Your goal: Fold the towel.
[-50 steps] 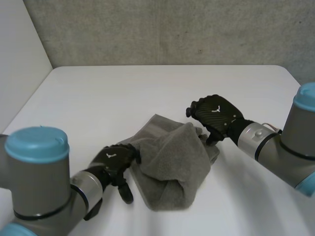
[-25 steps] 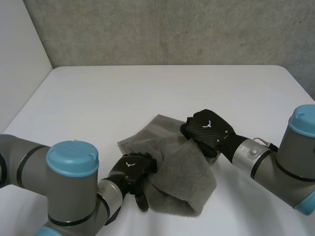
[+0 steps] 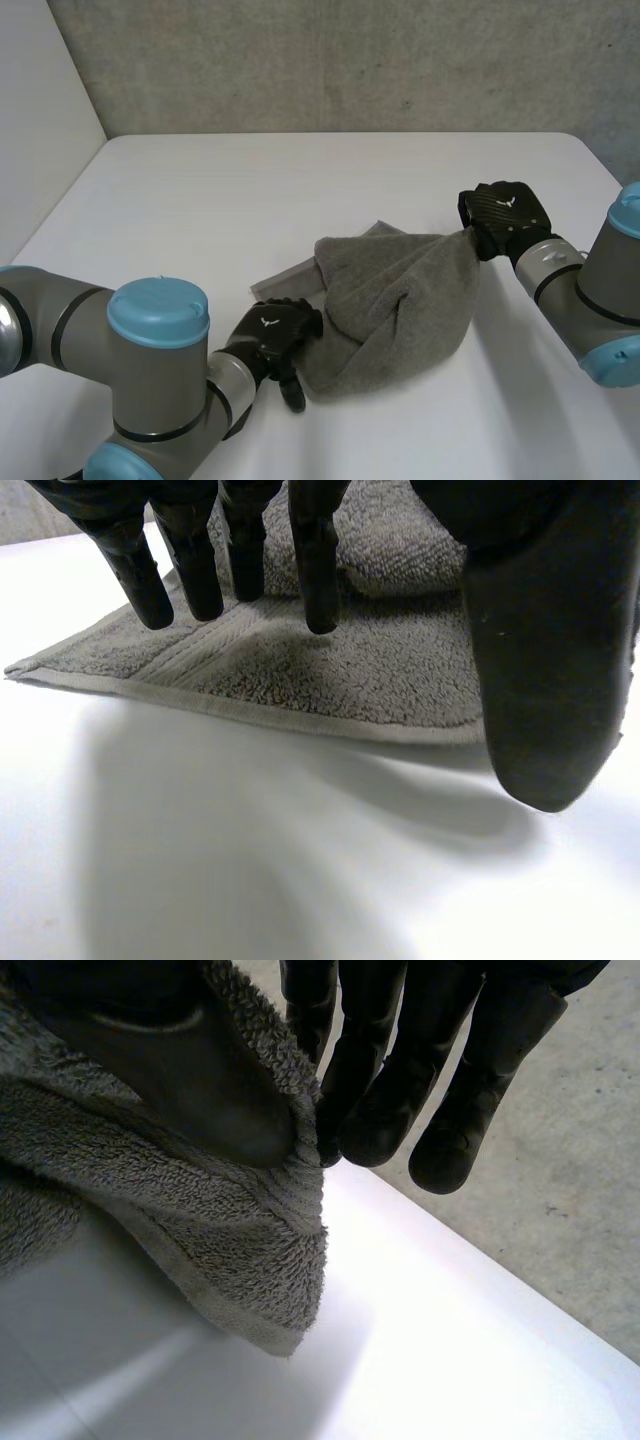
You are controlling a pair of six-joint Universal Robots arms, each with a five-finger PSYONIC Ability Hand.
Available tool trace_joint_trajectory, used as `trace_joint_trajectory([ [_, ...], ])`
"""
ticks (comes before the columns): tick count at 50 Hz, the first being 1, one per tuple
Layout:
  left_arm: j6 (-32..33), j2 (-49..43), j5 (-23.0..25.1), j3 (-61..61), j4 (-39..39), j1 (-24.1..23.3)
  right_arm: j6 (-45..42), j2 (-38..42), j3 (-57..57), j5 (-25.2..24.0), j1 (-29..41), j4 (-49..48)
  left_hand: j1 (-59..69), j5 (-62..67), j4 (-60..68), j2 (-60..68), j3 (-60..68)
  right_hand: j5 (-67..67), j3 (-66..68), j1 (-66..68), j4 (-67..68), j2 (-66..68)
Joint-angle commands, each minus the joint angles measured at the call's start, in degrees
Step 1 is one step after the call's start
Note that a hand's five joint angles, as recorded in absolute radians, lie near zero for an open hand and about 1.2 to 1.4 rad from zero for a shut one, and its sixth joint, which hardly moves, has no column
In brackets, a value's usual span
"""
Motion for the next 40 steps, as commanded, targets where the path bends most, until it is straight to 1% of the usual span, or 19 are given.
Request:
trace_joint_trajectory([
  [1,-0.18,-1.62,0.23,1.89,0.1,-0.1,-0.25,1.04,0.09,-0.44,0.5,0.07,3.97,3.4,3.71,4.08,3.95,3.81,2.95,4.63,3.24,5.32],
  [6,-0.18,-2.85,0.32,2.51,0.1,-0.19,-0.25,1.3,0.09,-0.62,0.51,0.07,7.49,6.92,7.23,7.6,7.47,3.81,2.95,4.63,3.24,5.32],
  [11,-0.36,-3.47,0.41,2.59,0.1,-0.89,-0.34,2.09,-0.08,-0.53,0.51,0.33,8.01,7.44,7.75,8.12,7.99,3.81,2.95,4.63,3.24,5.32],
  [18,-0.53,-3.39,2.43,2.59,-0.25,-1.34,-0.77,2.18,-0.26,-0.53,0.51,0.24,11.04,10.47,10.78,11.15,11.02,3.81,2.95,4.63,3.24,5.32],
  [20,-0.8,-3.21,2.78,2.68,-0.25,-1.51,-0.95,2.27,-0.26,-0.53,0.51,0.24,15.89,15.32,15.63,16.0,15.87,3.81,2.95,4.63,3.24,5.32],
  [21,-0.8,-3.21,2.78,2.68,-0.25,-1.51,-1.13,2.27,-0.26,-0.53,0.51,0.33,15.92,15.35,15.66,16.03,15.9,3.81,2.95,4.63,3.24,5.32],
  [23,-0.88,-3.12,2.78,2.68,-0.17,-1.86,-1.13,2.27,-0.17,-0.44,0.51,0.33,21.78,21.21,21.52,21.89,21.76,3.81,2.95,4.63,3.24,5.32],
  [37,-2.47,-2.95,3.04,2.51,0.1,-3.45,-1.22,2.27,-0.26,-0.44,0.51,0.33,22.82,22.24,22.56,22.92,22.79,3.81,2.95,4.63,3.24,5.32],
  [40,-2.47,-3.21,2.96,2.59,0.1,-3.45,-1.22,2.27,-0.17,-0.44,0.51,0.33,25.0,24.43,24.74,25.11,24.98,3.81,2.95,4.63,3.24,5.32],
])
